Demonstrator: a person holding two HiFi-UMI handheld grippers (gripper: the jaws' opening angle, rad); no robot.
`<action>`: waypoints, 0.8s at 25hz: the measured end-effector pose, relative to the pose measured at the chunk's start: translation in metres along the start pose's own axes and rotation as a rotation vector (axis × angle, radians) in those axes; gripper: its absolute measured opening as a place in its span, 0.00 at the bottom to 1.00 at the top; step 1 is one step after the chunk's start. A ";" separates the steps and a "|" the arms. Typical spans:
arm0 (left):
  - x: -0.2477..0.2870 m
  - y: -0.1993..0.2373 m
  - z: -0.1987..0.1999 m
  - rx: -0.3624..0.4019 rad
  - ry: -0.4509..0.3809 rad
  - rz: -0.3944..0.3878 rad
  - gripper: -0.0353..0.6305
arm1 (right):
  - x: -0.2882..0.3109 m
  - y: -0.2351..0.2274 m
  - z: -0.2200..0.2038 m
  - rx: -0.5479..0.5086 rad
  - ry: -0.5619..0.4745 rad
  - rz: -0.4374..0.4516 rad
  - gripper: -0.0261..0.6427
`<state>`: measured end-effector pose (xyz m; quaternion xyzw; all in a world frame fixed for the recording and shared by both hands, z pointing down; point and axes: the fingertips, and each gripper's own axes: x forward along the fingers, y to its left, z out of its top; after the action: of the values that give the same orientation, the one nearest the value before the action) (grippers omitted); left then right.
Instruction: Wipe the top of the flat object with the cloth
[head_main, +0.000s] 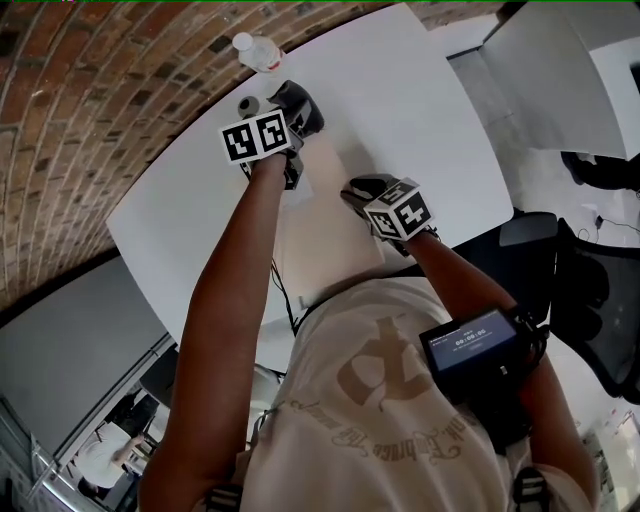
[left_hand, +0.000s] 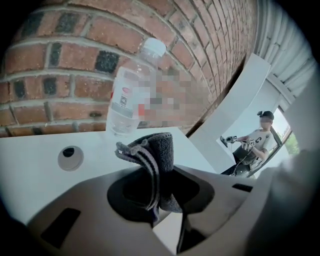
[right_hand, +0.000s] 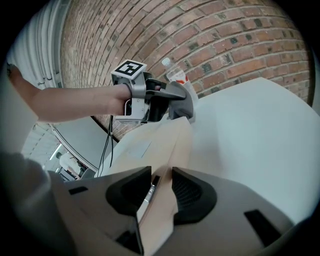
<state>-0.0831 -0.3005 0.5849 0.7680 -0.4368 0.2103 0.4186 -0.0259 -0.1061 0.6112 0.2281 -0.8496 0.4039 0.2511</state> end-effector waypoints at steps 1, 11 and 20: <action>0.006 -0.001 -0.003 -0.004 0.021 -0.009 0.21 | 0.000 0.000 -0.001 0.000 0.003 -0.001 0.25; 0.017 0.016 -0.032 0.106 0.283 0.046 0.21 | 0.000 -0.001 -0.002 -0.013 0.018 -0.005 0.25; 0.008 0.023 -0.042 0.286 0.409 0.063 0.21 | -0.001 0.000 0.001 -0.030 0.028 -0.015 0.25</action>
<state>-0.0964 -0.2759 0.6247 0.7469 -0.3325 0.4338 0.3786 -0.0257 -0.1073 0.6101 0.2249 -0.8501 0.3925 0.2696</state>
